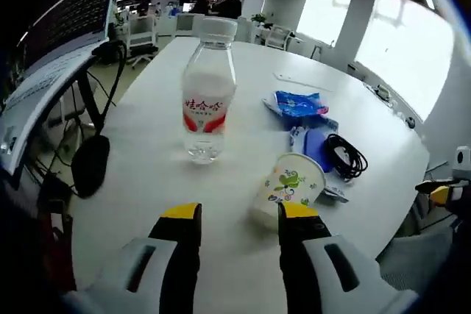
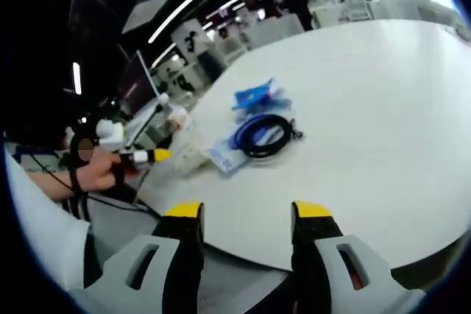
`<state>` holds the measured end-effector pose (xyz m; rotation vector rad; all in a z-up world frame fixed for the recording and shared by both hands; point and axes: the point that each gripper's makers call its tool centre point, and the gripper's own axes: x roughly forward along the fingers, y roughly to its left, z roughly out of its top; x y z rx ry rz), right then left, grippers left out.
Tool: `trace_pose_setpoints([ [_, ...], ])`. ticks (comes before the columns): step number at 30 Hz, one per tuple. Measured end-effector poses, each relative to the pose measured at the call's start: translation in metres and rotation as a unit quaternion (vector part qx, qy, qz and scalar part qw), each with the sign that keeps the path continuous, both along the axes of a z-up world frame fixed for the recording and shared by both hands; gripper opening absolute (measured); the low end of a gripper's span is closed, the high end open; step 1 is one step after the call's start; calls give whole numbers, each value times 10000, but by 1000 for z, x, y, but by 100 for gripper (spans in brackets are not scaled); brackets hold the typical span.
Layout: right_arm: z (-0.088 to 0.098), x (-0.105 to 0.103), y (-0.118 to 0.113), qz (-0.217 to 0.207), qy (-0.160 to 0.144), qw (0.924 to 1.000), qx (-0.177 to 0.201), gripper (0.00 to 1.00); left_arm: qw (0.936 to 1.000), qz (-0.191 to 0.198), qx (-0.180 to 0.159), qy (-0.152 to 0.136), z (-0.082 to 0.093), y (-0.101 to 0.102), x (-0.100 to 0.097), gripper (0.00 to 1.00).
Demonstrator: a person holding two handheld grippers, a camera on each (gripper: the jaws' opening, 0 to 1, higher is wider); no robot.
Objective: Arrange the tabletop items into an orderly group along one side of the table until the central work area is clear of visible clutter.
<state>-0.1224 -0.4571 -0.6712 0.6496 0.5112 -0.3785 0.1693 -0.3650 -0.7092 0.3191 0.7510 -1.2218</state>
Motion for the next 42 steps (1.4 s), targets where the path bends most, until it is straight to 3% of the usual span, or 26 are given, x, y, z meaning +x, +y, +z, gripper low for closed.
trace_pose_setpoints([
  [3,0,5,3,81,-1,10000,8,46,9992,-356,103,-167,-1,-3,-12,43],
  [8,-1,7,5,144,-7,9999,18,46,9976,-601,89,-321,5,-16,-18,44],
  [13,-2,5,5,118,-3,9999,33,46,9957,-887,24,-253,6,-30,-23,46],
  [19,-4,-1,3,37,13,10000,77,46,9917,-1215,195,-366,0,-36,-24,47],
  [22,-5,-1,3,31,14,10000,82,46,9891,-1398,326,-325,-4,-39,-29,52],
  [35,-3,5,2,243,126,9996,67,46,9825,-1720,608,-367,-26,-52,-41,52],
  [40,-3,10,5,348,141,9993,44,46,9837,-1666,629,-247,-31,-53,-44,48],
  [42,-3,11,6,357,150,9992,56,46,9836,-1635,705,-291,-34,-52,-42,42],
])
